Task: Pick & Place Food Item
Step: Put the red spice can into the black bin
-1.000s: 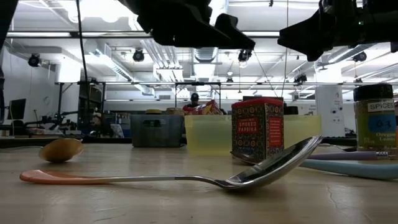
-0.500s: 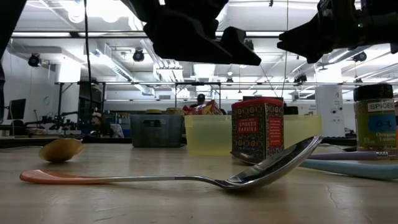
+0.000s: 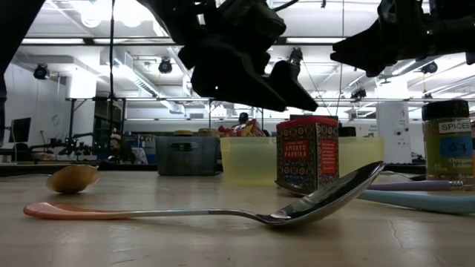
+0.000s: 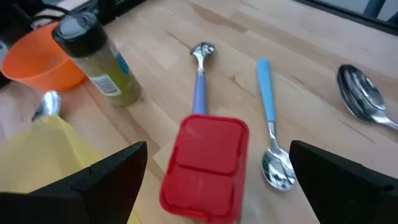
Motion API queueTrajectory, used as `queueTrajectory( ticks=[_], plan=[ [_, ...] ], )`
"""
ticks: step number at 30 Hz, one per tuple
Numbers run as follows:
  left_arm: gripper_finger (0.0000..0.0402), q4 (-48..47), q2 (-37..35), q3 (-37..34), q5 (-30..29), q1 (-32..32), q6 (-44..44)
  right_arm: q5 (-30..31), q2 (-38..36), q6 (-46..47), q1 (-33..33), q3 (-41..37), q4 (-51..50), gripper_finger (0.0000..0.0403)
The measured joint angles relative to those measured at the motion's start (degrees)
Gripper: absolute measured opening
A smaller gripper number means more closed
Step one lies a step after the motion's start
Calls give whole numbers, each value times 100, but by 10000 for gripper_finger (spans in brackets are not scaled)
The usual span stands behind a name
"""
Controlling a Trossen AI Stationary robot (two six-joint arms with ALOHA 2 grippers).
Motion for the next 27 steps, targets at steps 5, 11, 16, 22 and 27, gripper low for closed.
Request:
queueTrajectory(
  ticks=[5,11,16,22,27],
  plan=[
    [391,-40,137,-9,-35,2,-84,-2,38,0,0,-2,-36,203],
    [391,15,322,-5,-111,2,-136,-2,98,0,-2,0,-74,203],
    [391,50,468,-5,-161,2,-231,-2,133,0,-2,0,-107,203],
    [391,116,471,-3,-165,7,-287,-2,136,0,0,0,-99,203],
    [390,119,471,26,-142,7,-302,-1,133,0,-2,0,-101,203]
  ],
)
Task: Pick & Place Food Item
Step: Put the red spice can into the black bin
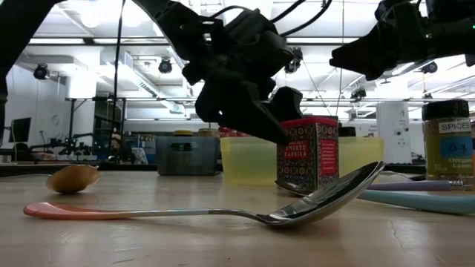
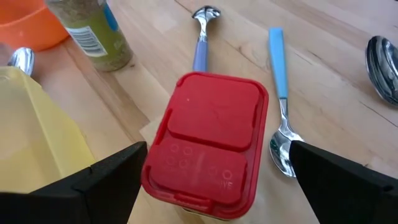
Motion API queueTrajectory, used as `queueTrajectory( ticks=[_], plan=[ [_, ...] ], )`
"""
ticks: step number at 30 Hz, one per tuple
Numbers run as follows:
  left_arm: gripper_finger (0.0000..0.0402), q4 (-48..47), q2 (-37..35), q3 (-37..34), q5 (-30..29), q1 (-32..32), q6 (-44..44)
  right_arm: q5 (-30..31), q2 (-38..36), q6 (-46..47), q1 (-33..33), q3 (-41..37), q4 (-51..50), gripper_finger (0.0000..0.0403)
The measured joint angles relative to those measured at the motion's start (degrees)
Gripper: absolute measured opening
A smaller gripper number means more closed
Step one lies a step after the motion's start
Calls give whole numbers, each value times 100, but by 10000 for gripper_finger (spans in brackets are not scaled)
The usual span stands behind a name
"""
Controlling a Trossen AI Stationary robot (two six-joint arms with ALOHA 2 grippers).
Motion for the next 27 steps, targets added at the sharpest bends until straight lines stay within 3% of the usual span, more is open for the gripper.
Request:
queueTrajectory(
  ticks=[4,17,22,27],
  plan=[
    [367,-13,0,-1,26,0,2,1,2,0,2,0,0,203],
    [213,-15,-2,0,36,0,-5,-1,0,0,1,0,0,203],
    [206,-15,-2,0,36,0,-21,0,0,0,1,0,0,203],
    [226,-19,-2,-4,101,0,-22,-1,0,0,0,0,0,203]
  ],
)
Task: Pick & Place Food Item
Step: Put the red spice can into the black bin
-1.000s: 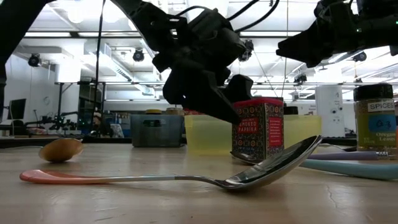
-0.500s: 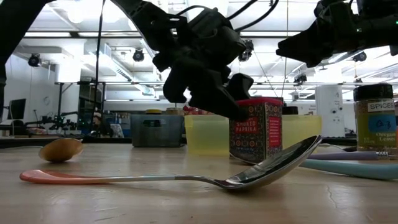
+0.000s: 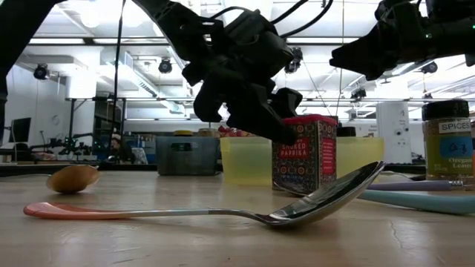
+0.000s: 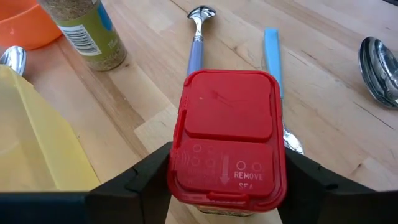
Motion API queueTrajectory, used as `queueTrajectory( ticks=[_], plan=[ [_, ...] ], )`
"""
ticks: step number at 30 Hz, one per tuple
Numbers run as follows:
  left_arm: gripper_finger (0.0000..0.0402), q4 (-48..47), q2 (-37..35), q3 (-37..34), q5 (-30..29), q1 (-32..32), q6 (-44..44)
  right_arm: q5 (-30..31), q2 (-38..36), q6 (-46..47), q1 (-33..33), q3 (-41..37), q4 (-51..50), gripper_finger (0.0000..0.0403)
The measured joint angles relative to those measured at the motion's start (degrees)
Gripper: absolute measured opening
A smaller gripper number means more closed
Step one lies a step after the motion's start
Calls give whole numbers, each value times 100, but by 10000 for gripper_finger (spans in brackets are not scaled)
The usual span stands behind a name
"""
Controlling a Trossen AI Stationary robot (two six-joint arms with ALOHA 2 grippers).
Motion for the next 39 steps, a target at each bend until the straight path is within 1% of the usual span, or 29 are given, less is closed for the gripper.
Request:
queueTrajectory(
  ticks=[7,14,21,27,35,39],
  plan=[
    [206,2,0,-2,0,0,-2,1,0,0,0,0,0,203],
    [223,0,-2,-4,0,0,-4,1,0,0,0,0,0,203],
    [207,2,-4,-4,0,0,-9,1,0,0,0,0,0,203],
    [221,2,-4,-4,2,0,-111,0,0,0,0,0,0,203],
    [207,26,-4,-4,2,0,-111,0,0,0,0,0,0,203],
    [219,28,-4,-4,2,0,-111,1,0,0,1,0,0,203]
  ],
)
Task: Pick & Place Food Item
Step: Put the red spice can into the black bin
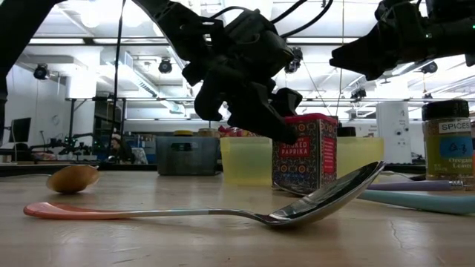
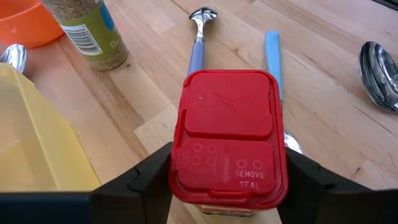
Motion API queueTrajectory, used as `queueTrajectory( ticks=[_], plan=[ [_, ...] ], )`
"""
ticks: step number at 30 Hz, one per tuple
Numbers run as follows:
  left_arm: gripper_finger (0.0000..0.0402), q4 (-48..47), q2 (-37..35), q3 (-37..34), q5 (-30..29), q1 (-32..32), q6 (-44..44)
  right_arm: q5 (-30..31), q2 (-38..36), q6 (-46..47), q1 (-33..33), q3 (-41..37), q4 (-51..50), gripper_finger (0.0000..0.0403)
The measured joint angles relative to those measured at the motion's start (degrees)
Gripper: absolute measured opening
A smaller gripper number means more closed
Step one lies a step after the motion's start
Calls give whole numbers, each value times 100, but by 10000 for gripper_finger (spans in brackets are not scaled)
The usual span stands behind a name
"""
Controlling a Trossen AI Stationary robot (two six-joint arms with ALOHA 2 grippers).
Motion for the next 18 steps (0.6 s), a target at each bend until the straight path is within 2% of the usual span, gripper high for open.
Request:
queueTrajectory(
  ticks=[10,15,18],
  plan=[
    [206,17,0,2,-1,0,-2,-1,0,0,0,0,0,203],
    [227,17,0,2,1,0,-4,0,0,0,0,0,0,203],
    [224,17,-4,2,1,0,-13,-1,0,0,0,0,0,203]
  ],
)
